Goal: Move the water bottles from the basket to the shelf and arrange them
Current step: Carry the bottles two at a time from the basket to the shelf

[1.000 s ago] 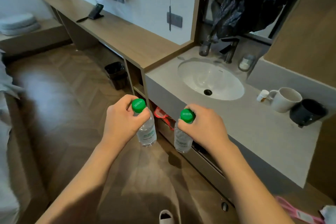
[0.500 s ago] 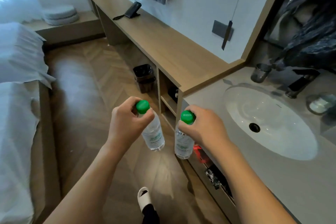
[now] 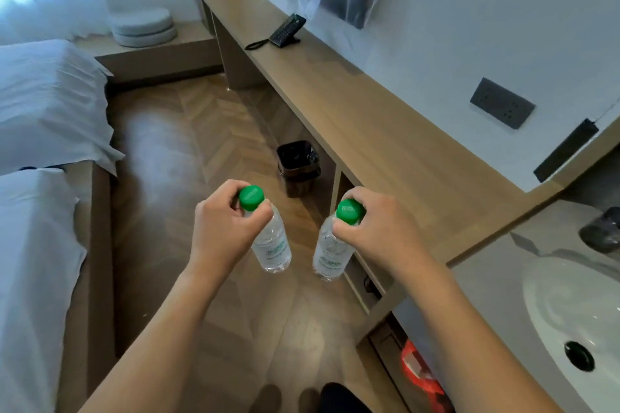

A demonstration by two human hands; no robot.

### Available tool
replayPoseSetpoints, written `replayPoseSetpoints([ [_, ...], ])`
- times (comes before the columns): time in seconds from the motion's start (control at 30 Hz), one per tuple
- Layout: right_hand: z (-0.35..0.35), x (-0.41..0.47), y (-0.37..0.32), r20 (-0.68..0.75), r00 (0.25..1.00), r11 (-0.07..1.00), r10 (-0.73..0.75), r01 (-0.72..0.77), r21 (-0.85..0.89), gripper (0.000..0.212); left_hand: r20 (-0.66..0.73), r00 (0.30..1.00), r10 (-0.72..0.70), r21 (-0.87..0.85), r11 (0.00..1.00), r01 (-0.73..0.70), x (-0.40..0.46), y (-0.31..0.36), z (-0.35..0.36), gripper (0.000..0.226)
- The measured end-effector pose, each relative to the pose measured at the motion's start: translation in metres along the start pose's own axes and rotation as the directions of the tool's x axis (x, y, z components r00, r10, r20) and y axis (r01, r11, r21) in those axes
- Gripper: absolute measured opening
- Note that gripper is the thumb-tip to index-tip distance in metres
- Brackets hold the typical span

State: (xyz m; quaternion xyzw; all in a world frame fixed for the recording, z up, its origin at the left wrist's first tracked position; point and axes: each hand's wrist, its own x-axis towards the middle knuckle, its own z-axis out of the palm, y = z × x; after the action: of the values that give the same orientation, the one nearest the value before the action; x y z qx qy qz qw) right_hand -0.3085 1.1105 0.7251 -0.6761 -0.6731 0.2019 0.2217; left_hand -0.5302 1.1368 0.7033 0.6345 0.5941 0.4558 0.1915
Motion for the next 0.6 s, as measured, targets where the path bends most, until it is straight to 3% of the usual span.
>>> replayPoseSetpoints([
  [0.6,0.033,0.321,-0.032,0.058,0.990,0.992,-0.126,0.125,0.036,0.017,-0.088,0.996,-0.003,0.112,0.994,0.013,0.284,-0.088,0.050,0.015],
])
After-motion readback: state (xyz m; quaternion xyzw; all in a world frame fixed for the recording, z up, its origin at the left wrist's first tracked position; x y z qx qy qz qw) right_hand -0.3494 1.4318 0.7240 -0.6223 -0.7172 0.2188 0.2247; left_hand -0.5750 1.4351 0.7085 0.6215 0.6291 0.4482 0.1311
